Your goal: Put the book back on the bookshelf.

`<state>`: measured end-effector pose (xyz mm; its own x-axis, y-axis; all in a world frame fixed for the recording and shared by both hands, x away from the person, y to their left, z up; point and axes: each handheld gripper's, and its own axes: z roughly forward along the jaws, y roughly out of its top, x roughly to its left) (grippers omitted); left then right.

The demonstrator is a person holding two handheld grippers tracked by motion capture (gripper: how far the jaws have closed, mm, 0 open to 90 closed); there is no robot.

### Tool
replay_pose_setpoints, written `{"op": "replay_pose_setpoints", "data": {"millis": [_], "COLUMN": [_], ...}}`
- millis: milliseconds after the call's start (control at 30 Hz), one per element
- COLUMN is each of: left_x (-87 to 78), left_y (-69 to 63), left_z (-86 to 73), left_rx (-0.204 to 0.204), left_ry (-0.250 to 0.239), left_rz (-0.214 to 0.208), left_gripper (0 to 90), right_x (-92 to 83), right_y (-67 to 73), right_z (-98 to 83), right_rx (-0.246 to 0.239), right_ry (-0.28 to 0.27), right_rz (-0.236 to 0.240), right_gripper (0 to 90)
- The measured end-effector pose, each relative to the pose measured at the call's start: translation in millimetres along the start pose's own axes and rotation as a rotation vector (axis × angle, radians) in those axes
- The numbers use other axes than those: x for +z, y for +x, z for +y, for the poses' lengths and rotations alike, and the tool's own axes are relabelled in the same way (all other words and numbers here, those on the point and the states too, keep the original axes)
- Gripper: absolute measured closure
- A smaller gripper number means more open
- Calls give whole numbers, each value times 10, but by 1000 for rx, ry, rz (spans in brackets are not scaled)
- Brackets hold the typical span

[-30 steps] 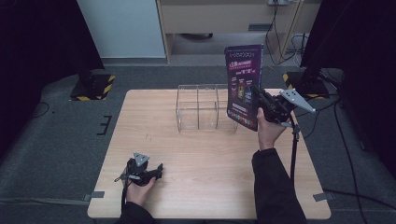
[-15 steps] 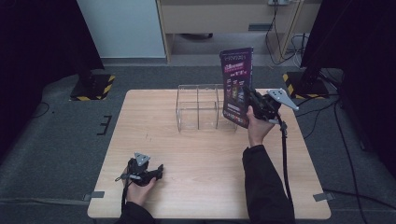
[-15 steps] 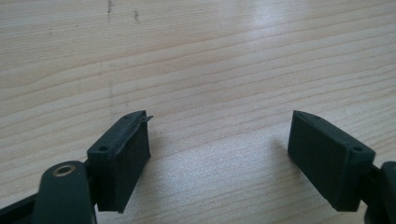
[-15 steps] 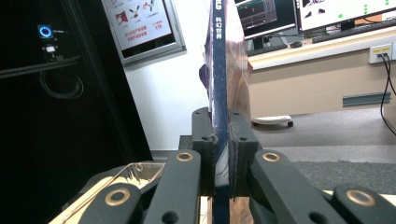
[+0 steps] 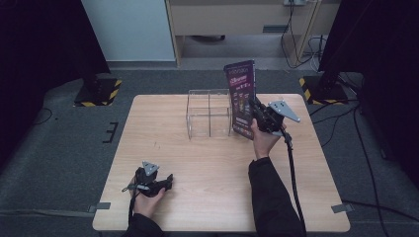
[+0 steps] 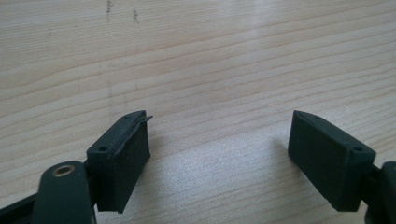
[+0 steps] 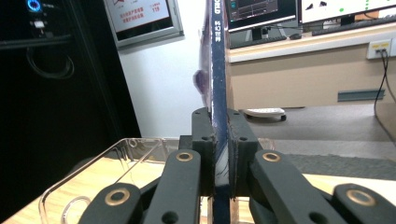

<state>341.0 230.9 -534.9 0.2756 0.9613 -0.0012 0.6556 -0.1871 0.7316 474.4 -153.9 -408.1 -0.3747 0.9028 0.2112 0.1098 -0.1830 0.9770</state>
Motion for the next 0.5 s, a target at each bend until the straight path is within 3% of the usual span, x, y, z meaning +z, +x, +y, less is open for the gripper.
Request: {"op": "replay_pose_setpoints", "data": {"millis": [500], "left_x": [1], "left_y": [-3], "left_z": [0], "left_rx": [2], "left_ry": [1], "left_rz": [1], "left_gripper": [196], "right_x": [-109], "right_y": [-60], "right_z": [-225], "right_rx": [21], "right_ry": [-30], "right_rz": [-3], "right_gripper": [844]}}
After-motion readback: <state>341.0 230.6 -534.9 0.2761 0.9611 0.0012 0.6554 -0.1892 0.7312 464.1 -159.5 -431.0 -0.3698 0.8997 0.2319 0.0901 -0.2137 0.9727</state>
